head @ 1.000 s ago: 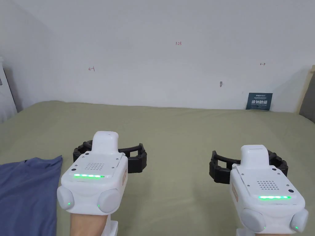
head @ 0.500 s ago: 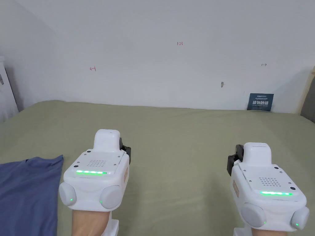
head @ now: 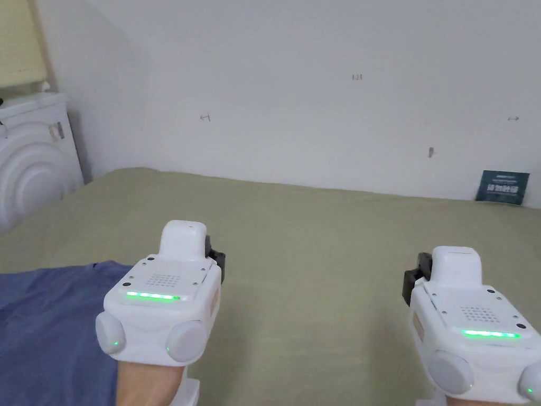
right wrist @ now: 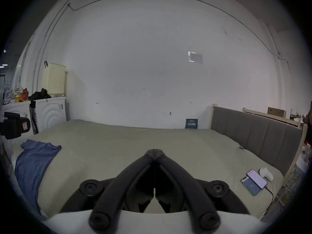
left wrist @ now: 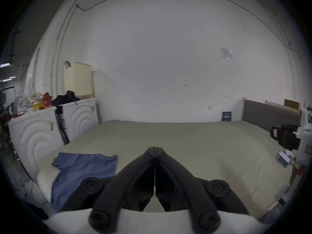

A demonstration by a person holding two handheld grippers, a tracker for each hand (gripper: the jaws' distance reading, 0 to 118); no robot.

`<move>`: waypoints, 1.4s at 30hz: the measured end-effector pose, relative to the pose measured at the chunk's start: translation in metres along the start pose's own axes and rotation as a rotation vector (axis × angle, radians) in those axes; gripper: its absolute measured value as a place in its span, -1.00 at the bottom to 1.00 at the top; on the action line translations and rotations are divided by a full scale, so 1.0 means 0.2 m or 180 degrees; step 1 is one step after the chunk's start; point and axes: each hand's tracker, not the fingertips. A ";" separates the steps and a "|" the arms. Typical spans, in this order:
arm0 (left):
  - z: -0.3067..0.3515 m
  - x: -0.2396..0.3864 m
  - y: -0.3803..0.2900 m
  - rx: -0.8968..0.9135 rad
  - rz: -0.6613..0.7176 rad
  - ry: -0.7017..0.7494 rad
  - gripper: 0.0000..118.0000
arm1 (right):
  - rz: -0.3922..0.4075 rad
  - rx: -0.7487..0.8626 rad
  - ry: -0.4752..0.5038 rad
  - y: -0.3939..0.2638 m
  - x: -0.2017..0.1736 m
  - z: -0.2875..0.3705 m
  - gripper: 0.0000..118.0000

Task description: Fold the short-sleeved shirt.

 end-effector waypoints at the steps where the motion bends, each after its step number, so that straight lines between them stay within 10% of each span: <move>1: -0.01 -0.09 0.01 -0.0011 0.0011 0.0120 -1.00 | -0.0022 0.0007 0.0145 0.01 -0.08 -0.02 -1.00; 16: 0.70 -1.00 -0.14 0.0005 0.0291 0.1732 -1.00 | -0.0048 -0.0016 0.1787 0.06 -1.24 -0.04 -1.00; 32: 0.45 -1.17 -0.17 -0.0280 0.0394 0.1658 -1.00 | 0.0042 -0.0238 0.1853 -0.01 -1.39 -0.18 -1.00; 42: -0.41 -1.33 -0.37 -0.1270 0.0543 0.1068 -1.00 | 0.0219 -0.0550 0.1901 -0.23 -1.53 -0.33 -1.00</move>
